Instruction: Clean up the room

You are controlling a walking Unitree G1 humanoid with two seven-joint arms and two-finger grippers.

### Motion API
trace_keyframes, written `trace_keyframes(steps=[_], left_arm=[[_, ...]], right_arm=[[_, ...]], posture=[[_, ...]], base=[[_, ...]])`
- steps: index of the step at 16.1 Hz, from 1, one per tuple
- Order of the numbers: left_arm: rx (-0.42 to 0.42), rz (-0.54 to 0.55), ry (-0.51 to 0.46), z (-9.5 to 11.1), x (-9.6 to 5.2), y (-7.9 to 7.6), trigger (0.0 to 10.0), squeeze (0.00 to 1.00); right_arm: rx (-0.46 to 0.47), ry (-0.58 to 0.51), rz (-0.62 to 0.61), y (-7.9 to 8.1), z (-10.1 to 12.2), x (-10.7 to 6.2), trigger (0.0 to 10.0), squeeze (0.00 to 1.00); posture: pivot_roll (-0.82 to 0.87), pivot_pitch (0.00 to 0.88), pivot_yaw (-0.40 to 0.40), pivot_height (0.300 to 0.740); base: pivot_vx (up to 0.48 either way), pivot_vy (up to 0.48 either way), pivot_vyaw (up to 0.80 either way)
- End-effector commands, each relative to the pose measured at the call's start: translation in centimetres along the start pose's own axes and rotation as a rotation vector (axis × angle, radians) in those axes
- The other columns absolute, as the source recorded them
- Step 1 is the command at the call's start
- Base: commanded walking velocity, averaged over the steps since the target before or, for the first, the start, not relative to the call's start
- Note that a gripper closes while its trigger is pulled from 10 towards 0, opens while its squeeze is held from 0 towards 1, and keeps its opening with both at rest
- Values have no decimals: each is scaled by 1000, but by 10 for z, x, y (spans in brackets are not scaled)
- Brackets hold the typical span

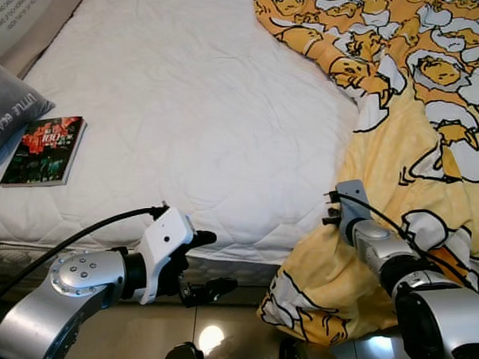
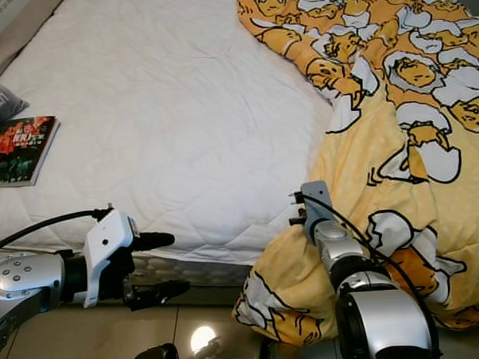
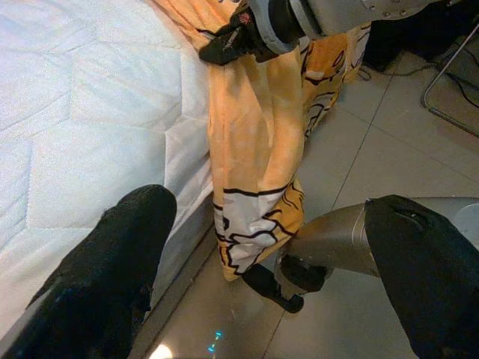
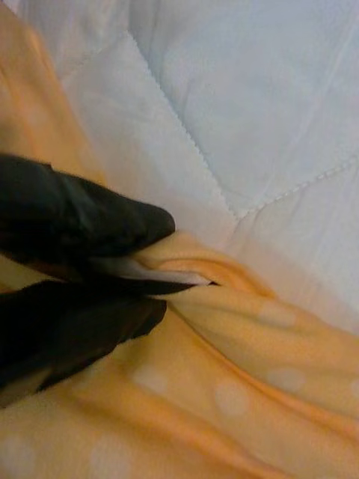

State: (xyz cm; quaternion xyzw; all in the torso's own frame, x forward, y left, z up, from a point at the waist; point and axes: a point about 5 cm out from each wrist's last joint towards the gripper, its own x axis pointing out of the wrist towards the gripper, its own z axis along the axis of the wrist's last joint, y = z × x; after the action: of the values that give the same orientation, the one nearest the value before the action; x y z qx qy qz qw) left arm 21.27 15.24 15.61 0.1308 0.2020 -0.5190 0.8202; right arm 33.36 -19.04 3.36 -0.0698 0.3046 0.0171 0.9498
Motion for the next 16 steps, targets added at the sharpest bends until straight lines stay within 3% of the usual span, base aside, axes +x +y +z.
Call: trace_keyframes(steps=[1,6,7,8,9,11,12,14,16], left_arm=[[14,-6,3,2,-2,-2,10000,475],[7,6,3,1,-4,-2,10000,478],[7,10,4,0,-5,-3,10000,475],[6,13,4,-1,-5,-3,10000,471],[6,14,3,-1,-5,-3,10000,471],[6,18,2,-1,-6,-2,10000,478],[6,19,2,-1,-6,-1,10000,478],[8,19,-2,0,-6,-2,10000,475],[10,17,-2,-1,-6,-3,10000,478]], right_arm=[[22,6,10,-3,-2,0,0,0],[41,-9,84,-9,-2,-2,0,0],[57,-37,174,-7,0,-3,0,0],[23,-74,391,6,1,-7,0,0],[4,-80,461,10,1,-8,0,0],[-101,-66,831,28,-11,-22,0,0],[-119,-59,894,30,-14,-25,0,0],[-246,26,1263,44,-47,-59,0,0],[-387,128,1456,43,-83,-96,0,0]], posture=[[130,185,-7,740],[132,161,-12,740],[132,149,-14,740],[129,143,-15,740],[129,143,-15,740],[124,144,-16,740],[124,144,-16,740],[122,142,-14,740],[120,141,-11,740]], base=[[0,0,0],[0,0,0],[0,0,0],[0,0,0],[0,0,0],[0,0,0],[0,0,0],[0,0,0],[0,0,0]])
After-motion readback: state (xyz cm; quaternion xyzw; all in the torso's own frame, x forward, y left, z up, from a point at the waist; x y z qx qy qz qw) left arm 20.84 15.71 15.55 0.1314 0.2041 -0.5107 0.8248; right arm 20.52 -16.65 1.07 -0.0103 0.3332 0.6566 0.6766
